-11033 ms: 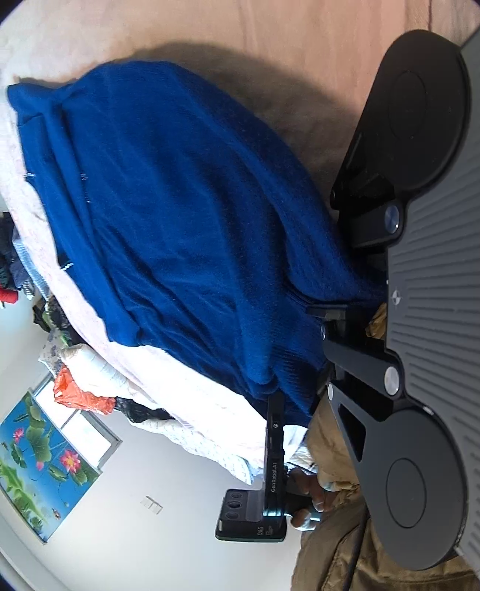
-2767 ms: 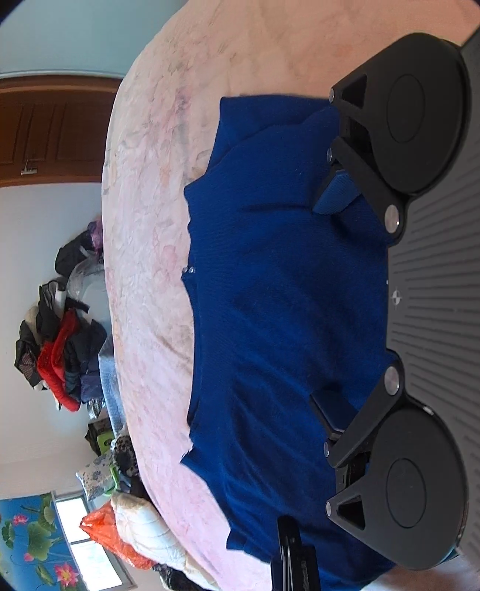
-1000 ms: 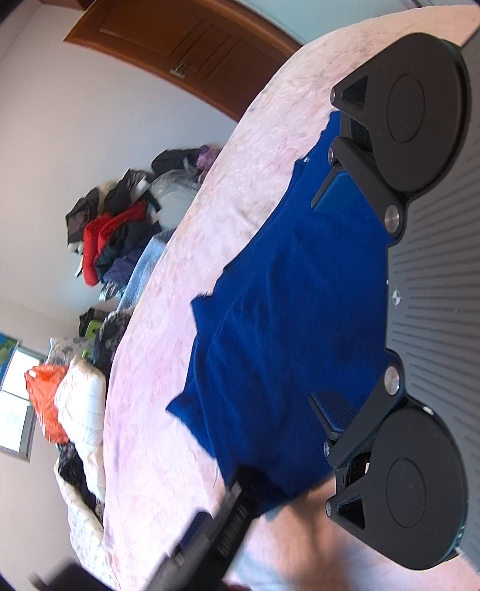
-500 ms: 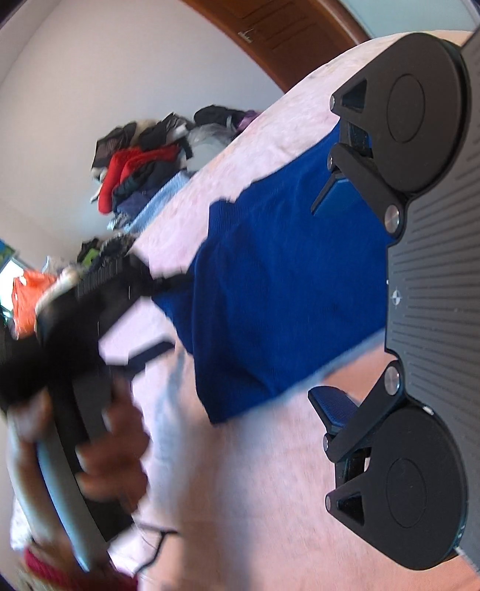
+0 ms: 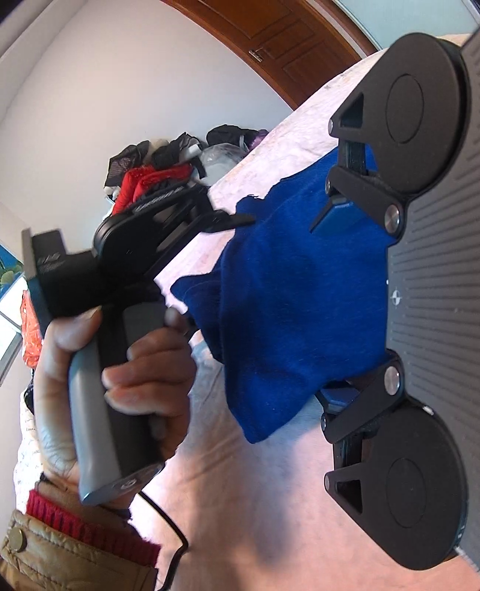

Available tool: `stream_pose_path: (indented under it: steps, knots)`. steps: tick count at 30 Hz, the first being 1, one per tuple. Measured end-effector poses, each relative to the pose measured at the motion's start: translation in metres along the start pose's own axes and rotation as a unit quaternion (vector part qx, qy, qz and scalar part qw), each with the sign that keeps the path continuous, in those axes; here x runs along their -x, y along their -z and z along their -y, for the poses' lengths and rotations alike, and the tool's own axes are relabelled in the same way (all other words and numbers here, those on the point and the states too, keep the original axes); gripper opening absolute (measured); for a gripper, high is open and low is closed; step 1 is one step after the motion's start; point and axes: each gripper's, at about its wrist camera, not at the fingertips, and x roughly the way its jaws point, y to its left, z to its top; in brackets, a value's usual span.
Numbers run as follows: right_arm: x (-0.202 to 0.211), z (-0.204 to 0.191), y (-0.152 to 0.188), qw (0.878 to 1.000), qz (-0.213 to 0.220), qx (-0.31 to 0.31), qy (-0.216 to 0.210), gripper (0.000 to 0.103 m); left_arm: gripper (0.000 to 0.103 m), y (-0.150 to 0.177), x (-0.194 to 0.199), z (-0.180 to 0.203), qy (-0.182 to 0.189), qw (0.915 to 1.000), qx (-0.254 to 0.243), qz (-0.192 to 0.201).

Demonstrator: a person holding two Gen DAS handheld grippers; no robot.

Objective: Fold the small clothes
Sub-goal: 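Grasp the sweater side edge with the left gripper while the right gripper grasps beside it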

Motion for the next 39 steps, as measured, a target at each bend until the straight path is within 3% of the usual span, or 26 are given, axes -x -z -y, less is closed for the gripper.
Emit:
stream_pose_path:
  steps: [5,9,10,14,15,16,20,25,32,39]
  knots:
    - [-0.001,0.000,-0.004,1.000,0.004,-0.008,-0.015,0.063,0.084,-0.004,-0.011,0.006,-0.002,0.9999,-0.007,0.013]
    - [0.000,-0.004,-0.004,1.000,0.004,0.000,-0.025,0.037,0.076,-0.007,-0.019,0.013,-0.020,0.9991,-0.030,0.023]
    - [0.001,-0.007,-0.004,1.000,0.005,0.002,-0.027,0.030,0.069,-0.007,-0.020,0.014,-0.024,0.9989,-0.033,0.025]
    - [0.006,-0.014,-0.001,0.999,0.014,0.018,-0.030,0.019,0.043,-0.010,-0.023,0.015,-0.048,0.9979,-0.038,0.023]
    - [0.008,-0.015,0.000,0.999,0.016,0.022,-0.033,0.018,0.026,-0.010,-0.024,0.015,-0.053,0.9977,-0.037,0.018]
    - [0.010,-0.016,0.002,0.999,0.018,0.026,-0.033,0.017,0.018,-0.011,-0.024,0.014,-0.054,0.9980,-0.031,0.013]
    - [0.018,-0.021,0.006,0.998,0.029,0.036,-0.031,0.016,0.016,-0.009,-0.022,0.014,-0.065,0.9976,-0.009,0.022]
    - [0.031,-0.010,0.009,0.997,0.041,0.020,-0.056,0.008,0.016,-0.002,-0.020,0.040,-0.118,0.9907,-0.056,0.039]
    - [0.057,0.029,0.013,0.991,0.067,-0.073,-0.086,0.007,0.016,0.005,-0.012,0.083,-0.183,0.9740,-0.119,0.061]
    - [0.085,0.054,0.033,0.980,0.080,-0.156,-0.095,0.007,0.015,0.007,-0.002,0.118,-0.197,0.9665,-0.141,0.085]
